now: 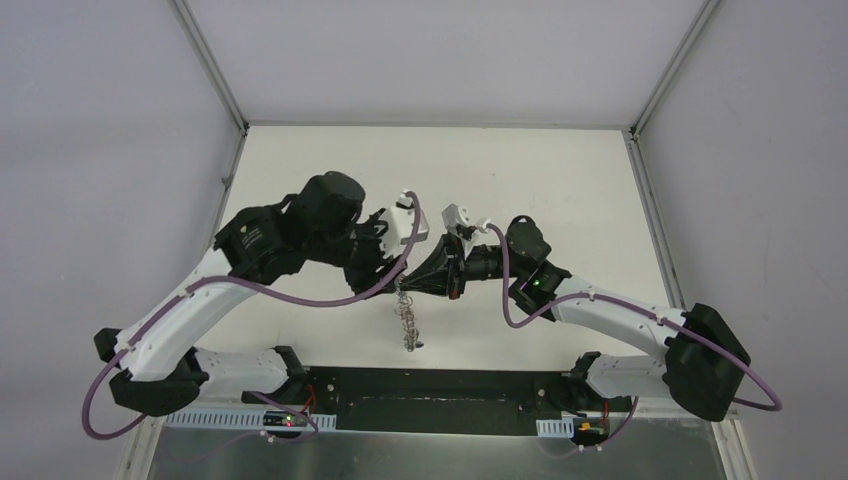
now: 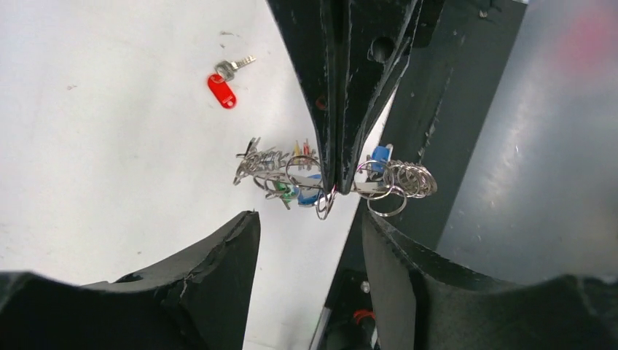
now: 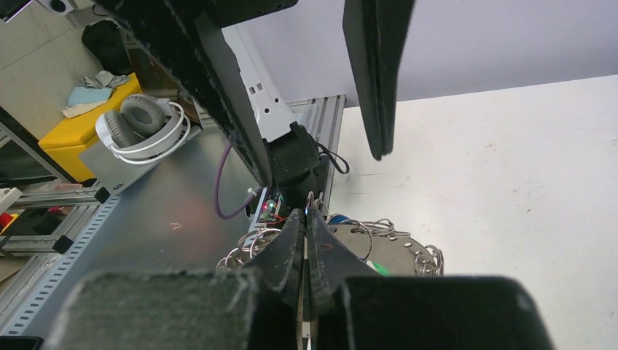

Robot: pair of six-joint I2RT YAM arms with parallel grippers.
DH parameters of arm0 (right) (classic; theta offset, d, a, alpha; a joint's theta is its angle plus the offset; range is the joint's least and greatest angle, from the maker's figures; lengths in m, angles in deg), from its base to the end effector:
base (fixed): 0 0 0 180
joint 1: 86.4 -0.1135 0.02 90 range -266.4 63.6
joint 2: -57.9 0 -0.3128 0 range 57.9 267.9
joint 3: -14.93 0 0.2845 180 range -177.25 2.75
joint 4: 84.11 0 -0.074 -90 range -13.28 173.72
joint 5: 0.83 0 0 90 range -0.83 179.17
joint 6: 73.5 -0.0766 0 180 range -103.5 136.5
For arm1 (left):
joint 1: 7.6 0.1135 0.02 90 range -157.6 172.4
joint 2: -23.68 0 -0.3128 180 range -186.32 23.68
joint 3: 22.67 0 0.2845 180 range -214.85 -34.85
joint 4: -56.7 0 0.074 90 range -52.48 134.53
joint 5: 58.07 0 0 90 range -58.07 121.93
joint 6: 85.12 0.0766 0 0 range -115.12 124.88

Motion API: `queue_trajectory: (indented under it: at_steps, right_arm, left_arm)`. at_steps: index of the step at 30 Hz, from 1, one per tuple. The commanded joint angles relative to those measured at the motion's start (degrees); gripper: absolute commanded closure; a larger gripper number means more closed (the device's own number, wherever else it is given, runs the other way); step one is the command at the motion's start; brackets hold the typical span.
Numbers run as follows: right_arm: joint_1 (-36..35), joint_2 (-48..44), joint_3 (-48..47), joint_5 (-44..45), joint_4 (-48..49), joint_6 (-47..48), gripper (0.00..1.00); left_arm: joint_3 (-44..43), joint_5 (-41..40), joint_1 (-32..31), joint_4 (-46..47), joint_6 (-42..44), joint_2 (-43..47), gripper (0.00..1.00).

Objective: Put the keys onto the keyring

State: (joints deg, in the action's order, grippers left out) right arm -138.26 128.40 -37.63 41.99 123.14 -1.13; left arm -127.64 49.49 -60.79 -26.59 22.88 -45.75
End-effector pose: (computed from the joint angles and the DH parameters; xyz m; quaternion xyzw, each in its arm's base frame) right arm 0.1477 0.2790 0.3411 -0.4661 0.4773 0.6110 0.4263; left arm 0.1256 -0.2064 0.4629 0.5813 0.7176 -0.2434 0.2965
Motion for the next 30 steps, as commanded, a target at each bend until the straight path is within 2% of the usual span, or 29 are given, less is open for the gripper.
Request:
queue_trajectory:
  at_steps: [1,7,10,15,17,23,30]
  right_arm:
    - [-0.3,-3.4,-0.9,-0.7,2.5,2.0,1.0]
    - [-0.3,-3.8,-0.7,-1.9,2.3,2.1,1.0]
    - [-0.3,-4.1,-0.6,-2.7,2.3,2.2,1.0]
    - [-0.3,-4.8,-0.4,-4.2,2.2,2.4,1.0]
    - [-0.3,-5.1,-0.2,-4.4,2.1,2.4,1.0]
    - [-0.3,-5.6,0.0,-4.8,1.8,2.5,1.0]
    - [-0.3,-5.6,-0.1,-4.8,1.6,2.7,1.0]
  left_arm:
    - [8.8,-3.1,-0.1,14.4,-2.6,9.6,0.45]
    - [26.5,-0.1,-0.1,32.7,-3.3,24.1,0.45]
    - [35.1,2.7,-0.1,42.3,-3.8,30.7,0.48]
    - [44.6,3.4,-0.1,51.4,-7.3,37.9,0.54]
    - [46.7,3.7,-0.1,53.3,-8.2,39.5,0.57]
    - [48.8,6.4,-0.1,56.3,-10.1,39.2,0.78]
    - [49.0,9.8,-0.1,58.3,-11.4,36.3,0.87]
